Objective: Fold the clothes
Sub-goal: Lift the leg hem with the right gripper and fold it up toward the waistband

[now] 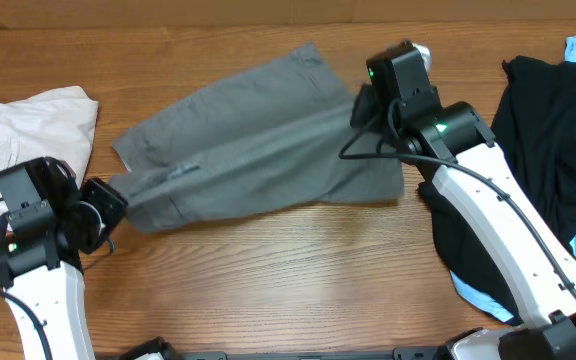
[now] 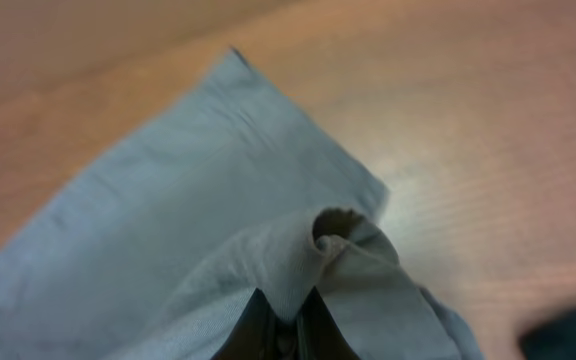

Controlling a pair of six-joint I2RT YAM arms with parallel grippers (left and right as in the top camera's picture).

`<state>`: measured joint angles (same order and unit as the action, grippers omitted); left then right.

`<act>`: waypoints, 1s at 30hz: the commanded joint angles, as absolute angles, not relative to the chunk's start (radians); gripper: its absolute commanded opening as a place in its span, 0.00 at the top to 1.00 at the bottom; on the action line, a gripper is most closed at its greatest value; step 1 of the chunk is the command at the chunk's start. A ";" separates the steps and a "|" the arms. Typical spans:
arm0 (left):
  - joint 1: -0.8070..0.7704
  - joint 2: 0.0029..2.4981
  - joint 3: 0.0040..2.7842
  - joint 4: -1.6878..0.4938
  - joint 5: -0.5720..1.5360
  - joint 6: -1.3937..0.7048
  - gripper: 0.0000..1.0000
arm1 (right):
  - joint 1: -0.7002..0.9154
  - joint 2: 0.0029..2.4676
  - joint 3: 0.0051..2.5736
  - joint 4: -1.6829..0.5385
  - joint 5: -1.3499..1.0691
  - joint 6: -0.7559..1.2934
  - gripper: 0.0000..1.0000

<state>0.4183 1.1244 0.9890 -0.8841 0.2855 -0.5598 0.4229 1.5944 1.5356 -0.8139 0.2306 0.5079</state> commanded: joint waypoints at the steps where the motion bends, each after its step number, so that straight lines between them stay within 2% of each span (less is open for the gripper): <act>1: 0.426 1.199 1.013 -0.809 0.200 -0.615 0.96 | 0.379 1.599 1.579 -0.670 0.299 0.379 0.96; 7: 0.426 1.324 1.013 -0.629 0.201 -0.645 0.96 | 0.378 1.636 1.579 -0.436 0.301 0.282 0.96; 15: 0.421 1.491 1.013 -0.432 0.204 -0.659 0.95 | 0.378 1.811 1.579 -0.363 0.301 0.280 0.96; 22: 0.385 1.599 1.013 -0.273 0.206 -0.658 0.91 | 0.377 1.837 1.579 -0.303 0.355 0.279 0.96; 30: 0.344 1.678 1.013 -0.218 0.185 -0.658 0.91 | 0.371 1.876 1.578 -0.247 0.353 0.280 0.96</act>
